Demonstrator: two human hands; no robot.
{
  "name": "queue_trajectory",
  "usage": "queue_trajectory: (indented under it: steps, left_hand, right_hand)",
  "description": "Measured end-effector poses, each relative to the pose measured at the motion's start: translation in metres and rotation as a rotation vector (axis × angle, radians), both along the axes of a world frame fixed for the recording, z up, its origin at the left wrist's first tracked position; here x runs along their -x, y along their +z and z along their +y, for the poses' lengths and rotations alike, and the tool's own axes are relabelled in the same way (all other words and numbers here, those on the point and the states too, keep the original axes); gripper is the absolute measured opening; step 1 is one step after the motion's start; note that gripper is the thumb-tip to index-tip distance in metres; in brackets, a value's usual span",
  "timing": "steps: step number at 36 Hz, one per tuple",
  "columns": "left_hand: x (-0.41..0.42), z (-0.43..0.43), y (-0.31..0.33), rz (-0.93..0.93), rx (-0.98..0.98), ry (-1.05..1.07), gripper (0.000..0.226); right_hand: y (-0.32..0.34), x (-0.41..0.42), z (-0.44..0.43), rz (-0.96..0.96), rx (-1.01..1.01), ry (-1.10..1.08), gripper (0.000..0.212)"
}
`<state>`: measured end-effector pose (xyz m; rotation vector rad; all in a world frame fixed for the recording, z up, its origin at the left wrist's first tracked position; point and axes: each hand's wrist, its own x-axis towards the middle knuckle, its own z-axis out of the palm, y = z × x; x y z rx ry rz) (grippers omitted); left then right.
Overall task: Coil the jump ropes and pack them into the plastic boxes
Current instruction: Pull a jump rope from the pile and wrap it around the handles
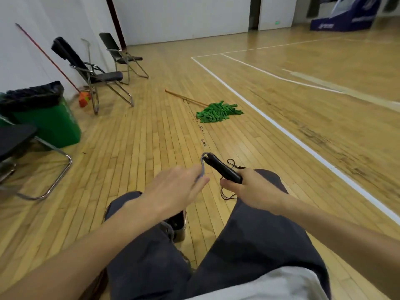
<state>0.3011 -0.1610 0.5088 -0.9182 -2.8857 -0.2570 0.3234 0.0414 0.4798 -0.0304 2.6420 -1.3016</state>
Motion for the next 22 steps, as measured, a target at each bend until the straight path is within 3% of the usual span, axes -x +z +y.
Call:
queue_trajectory:
  steps: [5,11,16,19,22]
  left_hand:
    - [0.002,-0.004,0.031,0.096,0.407,-0.149,0.035]
    - [0.006,-0.004,0.058,0.037,0.557,-0.314,0.037]
    - [0.008,-0.003,0.063,-0.080,0.462,-0.396,0.047]
    - [0.005,-0.001,0.062,-0.230,0.244,-0.497,0.060]
    - [0.000,0.008,0.066,-0.424,0.020,-0.546,0.053]
  right_hand:
    - [-0.002,-0.002,-0.006,-0.051,-0.201,0.128,0.021]
    - [0.010,-0.009,-0.012,-0.152,-0.359,0.256,0.031]
    - [0.029,-0.018,-0.012,-0.163,-0.435,0.428,0.033]
    - [0.035,-0.025,-0.011,-0.146,-0.401,0.563,0.036]
    - [0.039,-0.036,-0.016,-0.105,-0.377,0.659,0.030]
